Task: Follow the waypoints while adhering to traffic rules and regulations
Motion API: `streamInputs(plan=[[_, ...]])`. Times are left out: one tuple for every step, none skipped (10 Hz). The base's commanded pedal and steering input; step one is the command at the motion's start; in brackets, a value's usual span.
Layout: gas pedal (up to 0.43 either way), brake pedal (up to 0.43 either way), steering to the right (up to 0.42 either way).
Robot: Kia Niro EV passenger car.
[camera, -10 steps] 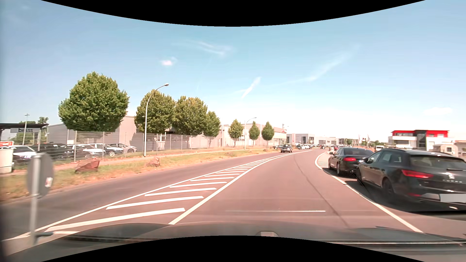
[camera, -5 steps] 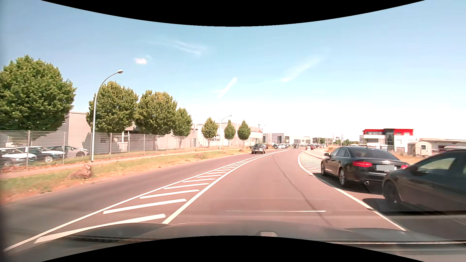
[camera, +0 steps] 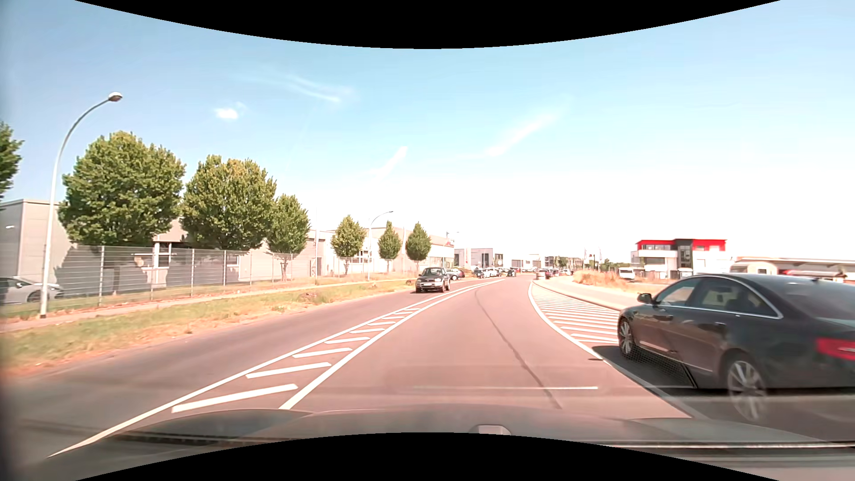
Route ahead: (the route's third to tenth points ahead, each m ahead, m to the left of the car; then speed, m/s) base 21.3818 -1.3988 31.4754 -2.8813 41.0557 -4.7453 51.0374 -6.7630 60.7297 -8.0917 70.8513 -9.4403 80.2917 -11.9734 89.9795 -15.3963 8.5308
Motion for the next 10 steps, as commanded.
streamInputs(plan=[[0.197,0.000,0.053],[0.197,0.000,0.048],[0.197,0.000,0.042],[0.197,0.000,0.035],[0.197,0.000,0.031],[0.197,0.000,0.028],[0.197,0.000,0.026],[0.197,0.000,0.025],[0.197,0.000,0.024],[0.197,0.000,0.023]])
